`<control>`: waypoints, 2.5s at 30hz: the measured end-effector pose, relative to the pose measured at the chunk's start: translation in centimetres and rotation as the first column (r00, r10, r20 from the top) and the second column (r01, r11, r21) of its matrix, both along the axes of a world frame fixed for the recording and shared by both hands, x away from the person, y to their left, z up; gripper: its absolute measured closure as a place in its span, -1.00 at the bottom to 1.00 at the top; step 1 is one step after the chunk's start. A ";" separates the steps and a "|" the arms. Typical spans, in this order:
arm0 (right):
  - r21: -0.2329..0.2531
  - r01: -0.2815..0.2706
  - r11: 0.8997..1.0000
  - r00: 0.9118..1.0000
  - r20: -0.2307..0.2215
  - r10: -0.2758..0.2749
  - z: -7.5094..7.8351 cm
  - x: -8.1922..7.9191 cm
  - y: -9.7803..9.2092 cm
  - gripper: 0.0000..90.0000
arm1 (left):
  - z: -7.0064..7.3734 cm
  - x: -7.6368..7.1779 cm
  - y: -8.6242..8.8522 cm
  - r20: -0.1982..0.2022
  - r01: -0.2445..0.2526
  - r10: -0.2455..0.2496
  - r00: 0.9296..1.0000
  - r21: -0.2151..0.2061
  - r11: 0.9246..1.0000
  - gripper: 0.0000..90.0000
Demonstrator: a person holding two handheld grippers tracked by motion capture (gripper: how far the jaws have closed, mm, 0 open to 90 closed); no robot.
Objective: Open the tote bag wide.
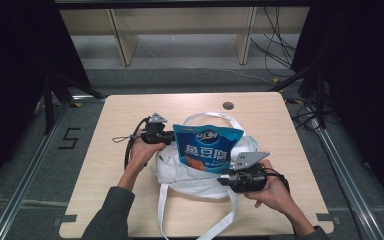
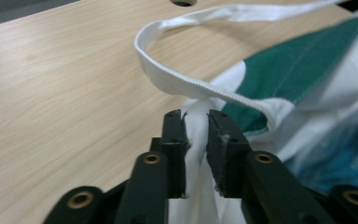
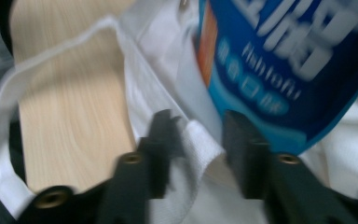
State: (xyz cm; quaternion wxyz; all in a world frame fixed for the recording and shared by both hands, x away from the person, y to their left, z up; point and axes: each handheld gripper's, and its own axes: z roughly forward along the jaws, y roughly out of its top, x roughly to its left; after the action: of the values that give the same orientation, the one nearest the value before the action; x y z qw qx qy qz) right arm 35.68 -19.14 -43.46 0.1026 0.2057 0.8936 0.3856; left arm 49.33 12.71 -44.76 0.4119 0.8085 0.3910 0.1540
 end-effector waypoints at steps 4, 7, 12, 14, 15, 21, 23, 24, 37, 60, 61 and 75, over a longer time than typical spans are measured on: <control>-0.072 -0.045 0.996 0.999 -0.016 0.044 -0.5 -1.5 -0.7 0.84 | -2.0 2.1 0.8 -0.066 -0.109 0.115 0.991 0.094 0.990 0.94; -0.102 -0.058 0.993 0.997 -0.051 0.053 -1.5 -2.6 -1.3 0.84 | -3.3 2.9 1.8 -0.135 -0.138 0.139 0.981 0.018 0.990 0.94; -0.086 -0.044 0.995 0.998 -0.053 0.039 -2.0 -2.9 -1.9 0.84 | 0.1 1.2 2.8 -0.068 -0.078 0.073 0.995 -0.073 0.994 0.70; -0.084 -0.036 0.996 0.999 -0.035 0.033 -2.0 -2.8 -1.7 0.84 | 1.7 0.3 3.0 -0.039 -0.031 0.028 0.999 -0.090 0.995 0.55; -0.094 -0.044 0.995 0.998 -0.044 0.040 -1.9 -2.8 -1.7 0.84 | 2.4 -0.2 3.1 -0.037 -0.013 0.009 0.999 -0.101 0.995 0.50; -0.079 -0.028 0.996 0.998 -0.056 0.023 -1.8 -2.8 -1.8 0.83 | 2.7 -1.4 2.0 -0.053 0.081 -0.083 0.995 -0.027 0.996 0.08; -0.079 -0.028 0.996 0.998 -0.053 0.024 -1.8 -2.8 -1.8 0.83 | 2.1 -1.3 1.6 -0.067 0.090 -0.092 0.994 -0.024 0.996 0.07; -0.083 -0.027 0.996 0.999 -0.045 0.023 -1.7 -2.8 -1.8 0.83 | 1.5 -1.0 1.1 -0.090 0.102 -0.103 0.991 -0.017 0.995 0.07; -0.147 -0.097 0.984 0.995 -0.036 0.093 -2.7 -3.4 -1.0 0.86 | -3.8 3.5 -0.4 -0.077 -0.060 0.065 0.995 0.066 0.996 0.97; 0.084 0.327 0.941 0.933 0.131 -0.336 4.8 0.8 -4.6 0.23 | -0.1 -5.8 1.0 0.054 0.027 -0.026 0.998 -0.012 1.000 0.53; 0.083 0.340 0.937 0.929 0.124 -0.348 4.2 1.6 -4.3 0.40 | -0.3 -5.9 1.1 0.057 0.051 -0.051 0.997 0.012 0.999 0.57; -0.091 0.482 0.871 0.876 0.061 -0.479 -5.0 8.9 -7.3 0.92 | -5.0 -5.2 -0.2 0.008 0.050 -0.051 0.999 0.123 0.991 0.95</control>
State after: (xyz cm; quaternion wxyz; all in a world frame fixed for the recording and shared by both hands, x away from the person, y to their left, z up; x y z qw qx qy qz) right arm 44.60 -26.47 -48.49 0.2217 0.4086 0.8312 0.3048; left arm 44.09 12.47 -49.77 0.3675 0.8411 0.3578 0.1717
